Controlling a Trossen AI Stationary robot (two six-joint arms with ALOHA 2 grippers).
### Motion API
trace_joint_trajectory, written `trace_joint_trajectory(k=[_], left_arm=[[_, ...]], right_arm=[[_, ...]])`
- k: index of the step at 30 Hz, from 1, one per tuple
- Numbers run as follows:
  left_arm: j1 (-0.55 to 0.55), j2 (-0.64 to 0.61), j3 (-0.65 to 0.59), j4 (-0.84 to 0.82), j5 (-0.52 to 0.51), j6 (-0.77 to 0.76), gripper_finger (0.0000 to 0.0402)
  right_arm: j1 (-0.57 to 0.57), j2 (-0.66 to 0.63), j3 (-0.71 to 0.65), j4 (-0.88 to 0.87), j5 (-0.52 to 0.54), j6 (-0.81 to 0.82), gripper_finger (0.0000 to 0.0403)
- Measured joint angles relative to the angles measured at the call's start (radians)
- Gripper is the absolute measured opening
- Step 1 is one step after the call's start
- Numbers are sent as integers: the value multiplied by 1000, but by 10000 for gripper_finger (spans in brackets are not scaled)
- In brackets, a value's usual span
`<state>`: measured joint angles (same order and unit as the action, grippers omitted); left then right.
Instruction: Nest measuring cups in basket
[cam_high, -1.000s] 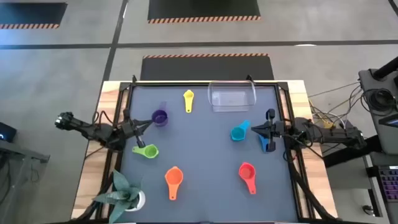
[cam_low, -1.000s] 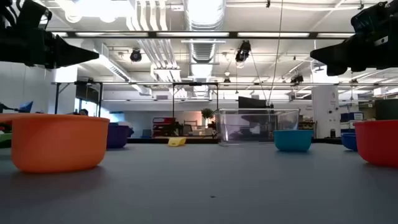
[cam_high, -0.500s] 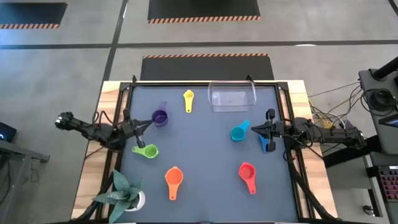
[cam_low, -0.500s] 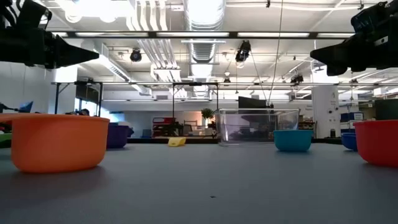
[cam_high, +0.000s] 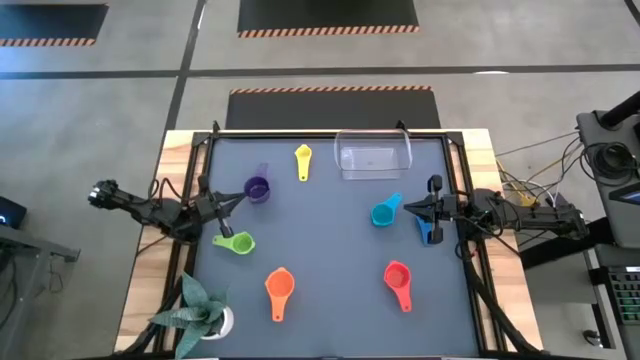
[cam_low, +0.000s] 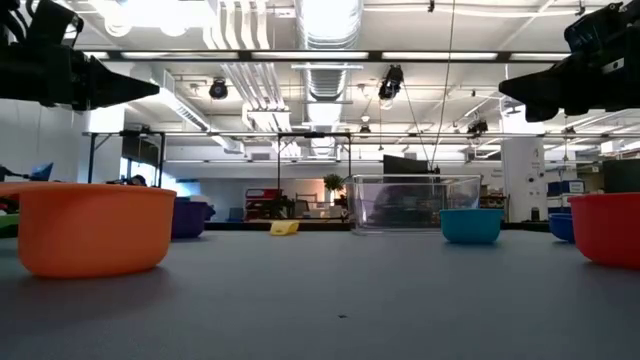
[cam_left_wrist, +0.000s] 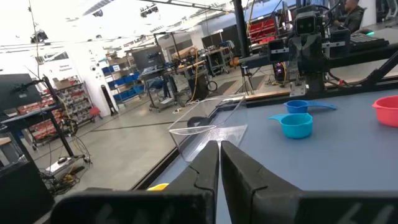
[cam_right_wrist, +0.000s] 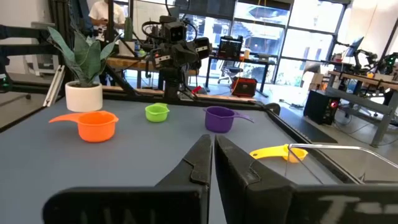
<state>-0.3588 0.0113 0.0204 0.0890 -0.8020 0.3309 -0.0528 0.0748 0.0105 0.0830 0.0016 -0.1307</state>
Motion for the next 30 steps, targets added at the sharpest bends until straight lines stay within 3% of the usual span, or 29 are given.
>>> trace_joint_trajectory(k=[25, 30], left_arm=[[0, 0, 0, 0, 0, 0, 0], [0, 0, 0, 0, 0, 0, 0]], right_arm=[[0, 0, 0, 1, 0, 1, 9], [0, 0, 0, 10, 0, 127, 9]])
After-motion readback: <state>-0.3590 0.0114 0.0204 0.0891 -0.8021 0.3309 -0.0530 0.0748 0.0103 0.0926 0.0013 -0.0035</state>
